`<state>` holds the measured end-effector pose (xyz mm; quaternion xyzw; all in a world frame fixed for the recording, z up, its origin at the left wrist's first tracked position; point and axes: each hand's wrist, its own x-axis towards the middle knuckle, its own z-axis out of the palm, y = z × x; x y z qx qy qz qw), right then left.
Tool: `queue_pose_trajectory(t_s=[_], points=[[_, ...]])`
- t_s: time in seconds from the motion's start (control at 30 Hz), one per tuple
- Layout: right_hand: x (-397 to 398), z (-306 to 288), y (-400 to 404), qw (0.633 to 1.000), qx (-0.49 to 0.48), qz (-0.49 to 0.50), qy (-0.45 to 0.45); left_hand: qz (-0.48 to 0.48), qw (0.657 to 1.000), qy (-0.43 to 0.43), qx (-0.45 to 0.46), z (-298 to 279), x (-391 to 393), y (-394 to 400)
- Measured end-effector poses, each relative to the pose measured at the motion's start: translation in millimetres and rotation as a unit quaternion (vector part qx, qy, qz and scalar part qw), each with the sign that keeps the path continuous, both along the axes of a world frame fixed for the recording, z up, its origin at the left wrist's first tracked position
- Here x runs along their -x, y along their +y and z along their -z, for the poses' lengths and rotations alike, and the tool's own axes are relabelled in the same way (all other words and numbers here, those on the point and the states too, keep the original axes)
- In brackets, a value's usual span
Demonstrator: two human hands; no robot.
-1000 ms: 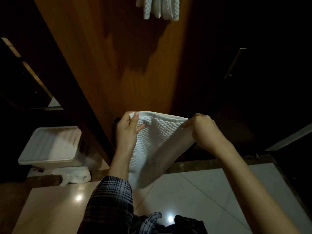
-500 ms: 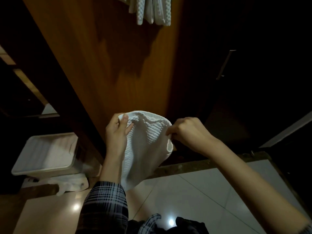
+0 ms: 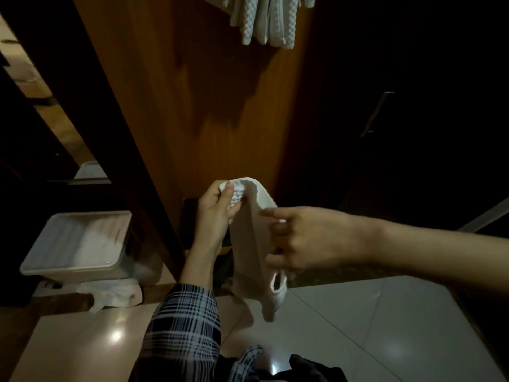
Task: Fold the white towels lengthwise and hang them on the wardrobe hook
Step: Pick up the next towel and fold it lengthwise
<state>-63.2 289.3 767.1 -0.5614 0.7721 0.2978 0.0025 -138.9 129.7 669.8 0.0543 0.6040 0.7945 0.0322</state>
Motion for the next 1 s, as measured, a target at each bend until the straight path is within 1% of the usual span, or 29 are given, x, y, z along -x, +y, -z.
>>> queue_pose_trajectory(t_s=[0.03, 0.07, 0.17, 0.2, 0.27, 0.37, 0.4, 0.5, 0.53, 0.63, 0.73, 0.8, 0.87, 0.93, 1.0], points=[[3.7, -1.3, 2.3, 0.999, -0.031, 0.012, -0.006, 0.012, 1.000, -0.002, -0.006, -0.7, -1.2, 1.7], [7.5, -2.5, 5.0, 0.999, -0.036, 0.004, -0.006, 0.024, 1.000, -0.003, -0.011, -1.9, -2.6, 3.5], [18.9, 2.3, 15.4, 0.998, -0.009, -0.061, -0.009, 0.068, 0.997, -0.003, -0.021, -7.6, -8.4, 10.7], [23.0, 5.7, 19.7, 0.997, -0.012, -0.082, 0.000, 0.083, 0.996, 0.002, -0.020, -10.3, -10.7, 13.2], [30.4, 12.9, 29.2, 0.992, -0.035, -0.115, 0.046, 0.104, 0.994, 0.016, -0.018, -15.3, -14.6, 17.3], [36.2, 18.3, 40.8, 0.987, -0.080, -0.123, 0.071, 0.106, 0.994, 0.019, -0.013, -20.0, -16.1, 18.1], [36.4, 18.4, 42.9, 0.987, -0.081, -0.125, 0.065, 0.099, 0.995, 0.017, -0.010, -20.2, -15.4, 17.3], [36.3, 20.0, 40.6, 0.993, -0.020, -0.118, 0.011, 0.083, 0.996, 0.019, 0.007, -17.7, -14.2, 13.4], [37.5, 21.6, 38.4, 0.992, -0.018, -0.121, 0.002, 0.080, 0.997, 0.017, 0.013, -16.7, -14.0, 11.8], [36.9, 29.0, 34.3, 0.989, -0.044, -0.139, -0.007, 0.076, 0.996, 0.014, 0.033, -13.5, -11.0, 5.3], [34.1, 38.0, 39.6, 0.989, -0.061, -0.129, -0.031, 0.067, 0.998, 0.002, 0.002, -9.0, -3.9, -7.8], [36.3, 39.1, 42.0, 0.995, -0.026, -0.091, -0.037, 0.071, 0.997, 0.005, 0.000, -7.4, -0.9, -15.0], [41.9, 34.5, 41.5, 0.995, 0.075, -0.025, -0.056, 0.085, 0.996, 0.015, -0.003, -6.5, 0.6, -17.7], [48.2, 26.6, 37.8, 0.980, 0.175, 0.045, -0.088, 0.103, 0.994, 0.025, 0.000, -8.2, 1.6, -18.7], [53.6, 18.0, 32.9, 0.965, 0.225, 0.099, -0.093, 0.111, 0.992, 0.035, 0.037, -10.7, 2.7, -19.1]])
